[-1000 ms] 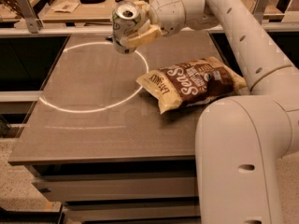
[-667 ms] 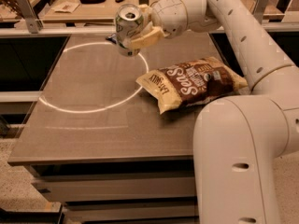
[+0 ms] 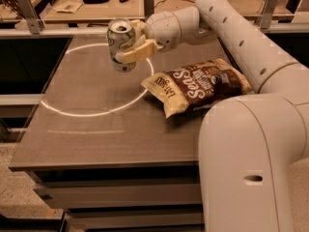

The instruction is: Place 7up can upright

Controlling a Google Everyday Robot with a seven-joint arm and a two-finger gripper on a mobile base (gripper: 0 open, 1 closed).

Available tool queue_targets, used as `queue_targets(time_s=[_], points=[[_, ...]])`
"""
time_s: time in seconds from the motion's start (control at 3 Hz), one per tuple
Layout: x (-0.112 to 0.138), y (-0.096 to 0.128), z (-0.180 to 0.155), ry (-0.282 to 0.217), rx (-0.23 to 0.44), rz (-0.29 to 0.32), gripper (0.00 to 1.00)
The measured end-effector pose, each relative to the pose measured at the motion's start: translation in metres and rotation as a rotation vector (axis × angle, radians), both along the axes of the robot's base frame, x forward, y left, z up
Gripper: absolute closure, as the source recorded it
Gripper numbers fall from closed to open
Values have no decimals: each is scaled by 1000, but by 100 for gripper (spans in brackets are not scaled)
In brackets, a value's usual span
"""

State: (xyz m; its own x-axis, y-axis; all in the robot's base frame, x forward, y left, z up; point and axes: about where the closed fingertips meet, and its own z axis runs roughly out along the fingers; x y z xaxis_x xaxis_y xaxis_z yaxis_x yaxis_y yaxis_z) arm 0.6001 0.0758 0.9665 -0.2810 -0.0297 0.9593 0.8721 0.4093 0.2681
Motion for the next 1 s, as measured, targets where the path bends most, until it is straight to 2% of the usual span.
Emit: queue_targets(time_s=[0.33,0.67,1.0], points=[[-4,10,-19,16,-85,2,100],[-4,14,-22,1,-141,-18,100],[-4,26,-24,-15,-147,-50,100]])
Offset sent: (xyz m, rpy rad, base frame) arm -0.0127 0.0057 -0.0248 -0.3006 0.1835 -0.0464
